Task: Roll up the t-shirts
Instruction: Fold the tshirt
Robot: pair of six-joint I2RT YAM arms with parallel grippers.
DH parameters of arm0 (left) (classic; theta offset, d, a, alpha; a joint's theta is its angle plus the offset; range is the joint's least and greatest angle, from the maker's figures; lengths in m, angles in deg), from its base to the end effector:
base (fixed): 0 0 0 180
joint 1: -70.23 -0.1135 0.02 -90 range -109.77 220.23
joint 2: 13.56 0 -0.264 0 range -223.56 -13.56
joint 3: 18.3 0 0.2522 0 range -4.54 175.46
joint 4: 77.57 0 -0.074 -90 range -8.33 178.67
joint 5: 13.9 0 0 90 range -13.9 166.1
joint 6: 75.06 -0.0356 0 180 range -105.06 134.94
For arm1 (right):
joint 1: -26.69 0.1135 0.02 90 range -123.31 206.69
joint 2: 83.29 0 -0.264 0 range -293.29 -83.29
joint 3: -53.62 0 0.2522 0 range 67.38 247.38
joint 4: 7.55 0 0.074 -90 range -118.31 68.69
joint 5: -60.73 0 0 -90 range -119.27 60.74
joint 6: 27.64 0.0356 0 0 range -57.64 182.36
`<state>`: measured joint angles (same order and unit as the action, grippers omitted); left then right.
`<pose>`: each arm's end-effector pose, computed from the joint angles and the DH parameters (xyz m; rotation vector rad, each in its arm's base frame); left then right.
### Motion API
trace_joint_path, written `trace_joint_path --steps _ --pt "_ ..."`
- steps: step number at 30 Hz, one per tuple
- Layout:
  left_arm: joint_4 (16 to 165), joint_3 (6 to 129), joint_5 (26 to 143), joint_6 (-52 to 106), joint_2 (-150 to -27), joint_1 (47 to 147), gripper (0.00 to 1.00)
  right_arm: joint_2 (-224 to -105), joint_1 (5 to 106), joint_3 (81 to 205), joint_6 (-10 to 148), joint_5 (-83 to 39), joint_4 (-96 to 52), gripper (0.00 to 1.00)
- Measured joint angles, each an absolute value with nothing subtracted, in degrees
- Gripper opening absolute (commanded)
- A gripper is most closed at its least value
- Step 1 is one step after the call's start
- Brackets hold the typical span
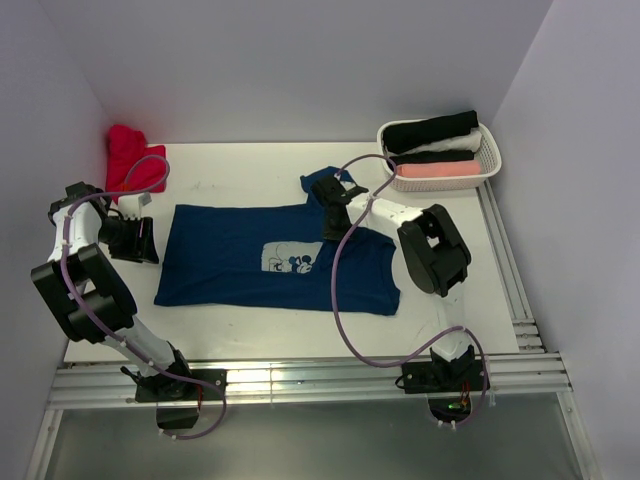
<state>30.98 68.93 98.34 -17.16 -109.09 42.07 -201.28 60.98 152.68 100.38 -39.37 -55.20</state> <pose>0.2832 0.1363 0.2346 0.1442 2.7701 -0.3466 0.3553 0.2347 0.1647 0.1376 2.7031 0.1378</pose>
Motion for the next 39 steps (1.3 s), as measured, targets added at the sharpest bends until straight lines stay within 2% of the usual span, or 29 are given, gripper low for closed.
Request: trace_joint_path --steps 14,20,28,35,39 --pt "31.2 68.4 98.3 -17.1 -109.1 42.1 0.54 -201.2 62.2 153.0 99.8 -39.8 -54.9 0.15" --pt "31.4 68.1 98.3 -17.1 -109.1 42.1 0.54 -201.2 62.3 153.0 99.7 -39.8 -54.4 0.19" --pt "31.5 67.8 98.3 -16.9 -109.1 42.2 0.53 -201.2 62.3 153.0 99.0 -39.4 -51.3 0.2" --pt "32.2 67.8 98.3 -16.6 -110.3 42.4 0.54 -201.2 62.4 152.8 98.4 -38.4 -49.0 0.31" --pt "32.6 67.8 98.3 -15.7 -110.9 42.7 0.57 -201.2 62.4 152.8 98.0 -38.2 -48.2 0.4"
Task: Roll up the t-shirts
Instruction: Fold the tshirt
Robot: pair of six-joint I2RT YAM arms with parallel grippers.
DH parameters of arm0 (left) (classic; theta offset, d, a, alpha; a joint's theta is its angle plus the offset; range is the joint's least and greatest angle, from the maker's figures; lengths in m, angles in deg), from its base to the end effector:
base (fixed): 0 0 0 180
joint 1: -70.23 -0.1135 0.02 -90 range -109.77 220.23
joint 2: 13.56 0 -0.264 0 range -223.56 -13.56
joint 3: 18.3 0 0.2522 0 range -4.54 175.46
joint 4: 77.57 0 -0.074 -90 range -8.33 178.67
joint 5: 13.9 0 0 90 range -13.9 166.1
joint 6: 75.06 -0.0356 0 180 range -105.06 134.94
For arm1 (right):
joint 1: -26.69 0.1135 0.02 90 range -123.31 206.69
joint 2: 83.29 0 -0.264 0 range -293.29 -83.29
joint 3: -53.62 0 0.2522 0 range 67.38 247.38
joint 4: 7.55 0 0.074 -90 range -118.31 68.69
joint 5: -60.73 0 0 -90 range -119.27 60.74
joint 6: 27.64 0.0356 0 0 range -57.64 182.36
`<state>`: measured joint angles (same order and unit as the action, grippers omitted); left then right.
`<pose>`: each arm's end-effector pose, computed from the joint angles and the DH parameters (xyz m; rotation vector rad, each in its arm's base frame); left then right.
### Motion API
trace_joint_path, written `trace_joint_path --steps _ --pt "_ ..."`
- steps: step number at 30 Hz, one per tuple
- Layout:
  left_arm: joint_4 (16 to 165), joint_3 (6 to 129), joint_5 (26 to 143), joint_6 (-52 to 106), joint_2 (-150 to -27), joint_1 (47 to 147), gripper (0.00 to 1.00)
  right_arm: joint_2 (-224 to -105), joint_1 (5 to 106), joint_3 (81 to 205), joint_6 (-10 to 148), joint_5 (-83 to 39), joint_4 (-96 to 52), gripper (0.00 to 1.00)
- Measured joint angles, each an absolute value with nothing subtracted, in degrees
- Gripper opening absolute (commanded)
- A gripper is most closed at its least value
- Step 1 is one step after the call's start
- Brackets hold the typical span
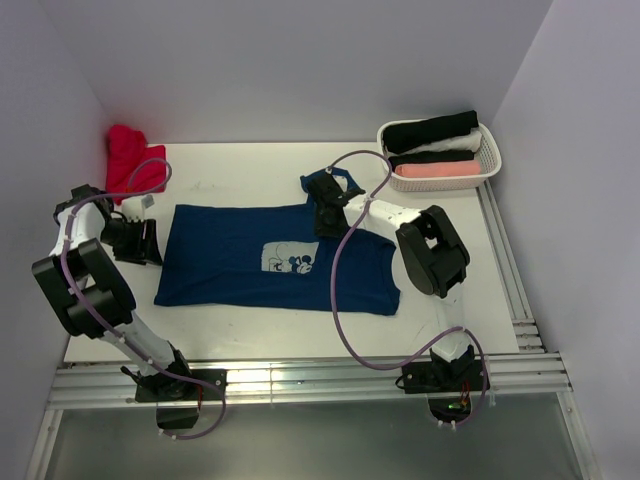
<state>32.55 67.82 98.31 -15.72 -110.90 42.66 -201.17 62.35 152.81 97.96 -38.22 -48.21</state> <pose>0.2878 0.1351 0.2206 0.1180 2.7930 -0.3735 0.3591 0.2508 0.1721 0.0545 2.6071 0.2504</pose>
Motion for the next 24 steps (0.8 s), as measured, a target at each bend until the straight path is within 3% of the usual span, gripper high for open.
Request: trace_joint_path --steps 12,24 --pt "37.9 78.1 100.2 -11.2 -116.9 47.5 0.63 -200.1 58.9 153.7 97.1 -38.7 -46.5 0.51" --pt "46.5 95.6 94.9 -2.0 -138.1 56.1 0.63 -211.2 47.0 177.2 97.2 -35.3 -45.7 0.55"
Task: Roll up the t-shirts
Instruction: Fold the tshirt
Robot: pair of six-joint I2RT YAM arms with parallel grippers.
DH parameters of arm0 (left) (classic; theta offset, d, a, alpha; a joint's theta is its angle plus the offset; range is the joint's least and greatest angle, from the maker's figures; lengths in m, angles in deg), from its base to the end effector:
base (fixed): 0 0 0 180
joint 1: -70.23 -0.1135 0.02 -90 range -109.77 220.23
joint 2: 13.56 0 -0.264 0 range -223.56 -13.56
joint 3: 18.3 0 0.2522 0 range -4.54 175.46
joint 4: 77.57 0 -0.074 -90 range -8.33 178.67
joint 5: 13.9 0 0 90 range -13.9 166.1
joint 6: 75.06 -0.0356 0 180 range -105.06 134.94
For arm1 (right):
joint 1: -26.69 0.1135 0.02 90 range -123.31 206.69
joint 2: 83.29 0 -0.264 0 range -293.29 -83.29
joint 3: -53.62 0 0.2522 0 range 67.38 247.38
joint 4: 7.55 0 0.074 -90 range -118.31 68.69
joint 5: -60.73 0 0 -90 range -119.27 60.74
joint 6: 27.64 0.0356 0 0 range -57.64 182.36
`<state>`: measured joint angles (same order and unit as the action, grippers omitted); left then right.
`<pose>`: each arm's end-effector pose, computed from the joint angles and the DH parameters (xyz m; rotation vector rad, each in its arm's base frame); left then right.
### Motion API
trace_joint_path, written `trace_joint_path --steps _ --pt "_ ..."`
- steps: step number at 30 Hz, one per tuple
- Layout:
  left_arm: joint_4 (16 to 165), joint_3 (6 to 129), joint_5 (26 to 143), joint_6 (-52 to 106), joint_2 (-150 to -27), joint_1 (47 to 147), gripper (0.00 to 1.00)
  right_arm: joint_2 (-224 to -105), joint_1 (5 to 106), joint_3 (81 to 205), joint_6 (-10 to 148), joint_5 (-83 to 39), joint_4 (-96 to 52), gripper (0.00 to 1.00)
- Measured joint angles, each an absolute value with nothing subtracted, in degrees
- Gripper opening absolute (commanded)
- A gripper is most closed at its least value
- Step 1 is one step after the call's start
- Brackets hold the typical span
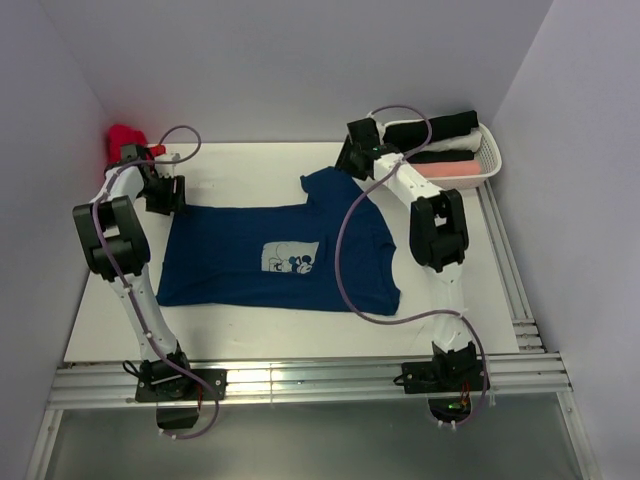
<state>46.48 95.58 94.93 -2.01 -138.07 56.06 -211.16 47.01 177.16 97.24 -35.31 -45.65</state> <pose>0.4491 0.1015 0.1857 0.1553 2.6465 -0.2759 0.4836 0.1751 0.2290 0.3496 2.3086 0.3675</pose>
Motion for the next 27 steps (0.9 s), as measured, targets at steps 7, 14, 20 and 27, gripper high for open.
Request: trace_joint_path --steps 7,14,20,27 --pt "49.4 97.3 92.3 1.0 -140.8 55.9 0.63 -222.2 43.4 184.9 97.7 -31.3 -46.3 0.6" --pt "50.4 97.7 92.2 2.2 -141.8 56.2 0.62 -224.7 41.9 190.2 98.5 -28.6 -47.2 0.64" --pt "50.3 98.1 92.2 2.2 -142.0 56.6 0.6 -228.0 41.8 196.6 98.4 -28.6 -48.0 0.65" --pt "50.2 99.0 92.2 2.2 -142.6 57.1 0.59 -233.3 41.5 202.3 97.6 -27.1 -50.7 0.63"
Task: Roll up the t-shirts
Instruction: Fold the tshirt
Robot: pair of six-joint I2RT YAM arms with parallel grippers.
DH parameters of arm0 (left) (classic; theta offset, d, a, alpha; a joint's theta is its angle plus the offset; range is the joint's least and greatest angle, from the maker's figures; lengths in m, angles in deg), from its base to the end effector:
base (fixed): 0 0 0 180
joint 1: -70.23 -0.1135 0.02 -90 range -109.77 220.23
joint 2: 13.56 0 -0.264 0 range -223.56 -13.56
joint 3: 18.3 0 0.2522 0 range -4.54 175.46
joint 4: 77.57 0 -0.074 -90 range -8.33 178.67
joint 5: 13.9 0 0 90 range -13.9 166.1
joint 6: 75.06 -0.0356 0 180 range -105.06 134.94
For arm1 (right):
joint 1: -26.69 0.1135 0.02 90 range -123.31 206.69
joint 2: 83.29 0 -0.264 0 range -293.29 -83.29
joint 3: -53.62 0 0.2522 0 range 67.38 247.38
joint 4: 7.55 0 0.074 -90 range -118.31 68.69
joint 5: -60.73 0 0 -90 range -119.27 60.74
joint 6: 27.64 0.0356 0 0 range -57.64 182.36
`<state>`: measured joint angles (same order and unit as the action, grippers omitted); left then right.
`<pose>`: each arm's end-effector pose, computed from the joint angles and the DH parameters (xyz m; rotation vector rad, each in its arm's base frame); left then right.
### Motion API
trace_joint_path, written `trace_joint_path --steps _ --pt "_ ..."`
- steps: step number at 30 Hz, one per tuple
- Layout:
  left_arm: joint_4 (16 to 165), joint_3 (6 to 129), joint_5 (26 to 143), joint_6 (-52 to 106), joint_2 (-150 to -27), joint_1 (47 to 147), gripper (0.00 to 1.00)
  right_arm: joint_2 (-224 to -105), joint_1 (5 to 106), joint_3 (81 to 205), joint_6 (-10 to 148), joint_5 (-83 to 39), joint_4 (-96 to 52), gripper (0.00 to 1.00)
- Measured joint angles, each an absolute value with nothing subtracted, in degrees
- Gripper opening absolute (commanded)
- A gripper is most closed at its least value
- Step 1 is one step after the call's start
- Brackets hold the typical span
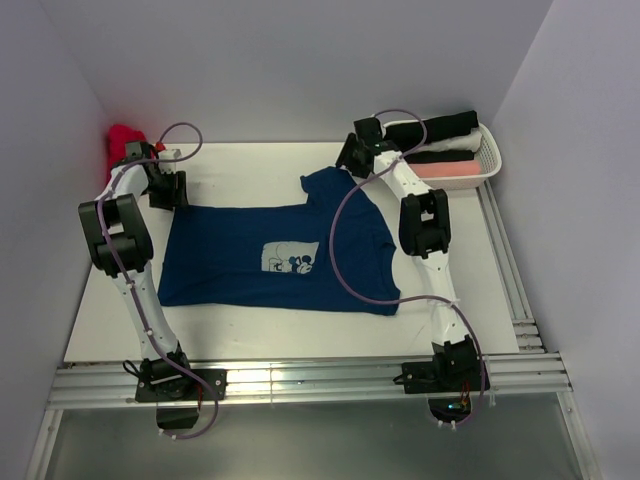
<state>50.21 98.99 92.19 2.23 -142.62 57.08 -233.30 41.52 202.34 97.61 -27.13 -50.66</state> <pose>0.4703 0.0998 0.1698 0.0758 2.6302 -0.2264 0.5594 0.1495 0.1631 0.4060 2.3601 0.4666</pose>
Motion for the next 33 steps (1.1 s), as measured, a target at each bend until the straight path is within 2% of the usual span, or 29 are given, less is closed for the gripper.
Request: trace_joint_path --steps 1,3,8,10,12,15,18,25,29,33 --pt "50.2 99.0 92.2 2.2 -142.6 57.1 0.59 -233.3 41.5 202.5 97.4 -26.8 -50.8 0.61" --pt "50.2 99.0 92.2 2.2 -142.6 57.2 0.58 -233.6 41.5 203.0 97.1 -26.1 -51.4 0.5" --pt "50.0 99.1 92.2 2.2 -142.7 57.5 0.56 -235.5 41.5 205.4 96.9 -23.5 -52.4 0.4" --pt "50.0 99.1 92.2 2.2 -142.7 57.6 0.55 -235.5 41.5 205.4 96.9 -22.9 -52.6 0.33" --pt "50.0 99.1 92.2 2.2 -142.7 57.7 0.53 -235.5 41.5 205.3 96.8 -22.4 -53.0 0.22" --pt "50.0 99.1 92.2 2.1 -142.7 57.7 0.48 -235.5 41.5 204.3 97.1 -22.1 -52.3 0.11" --pt "49.8 99.1 92.2 2.0 -142.7 57.7 0.33 -234.9 41.5 202.4 97.3 -22.0 -50.3 0.01" --pt "49.7 99.1 92.3 2.2 -142.7 58.0 0.06 -230.2 41.5 192.7 97.7 -23.4 -43.6 0.0" --pt "49.8 99.1 92.5 2.2 -142.7 58.0 0.01 -226.5 41.7 187.1 97.5 -25.4 -42.1 0.0" --pt "50.6 98.6 93.3 2.4 -142.7 58.0 0.0 -224.0 41.7 184.2 97.1 -26.9 -40.8 0.0"
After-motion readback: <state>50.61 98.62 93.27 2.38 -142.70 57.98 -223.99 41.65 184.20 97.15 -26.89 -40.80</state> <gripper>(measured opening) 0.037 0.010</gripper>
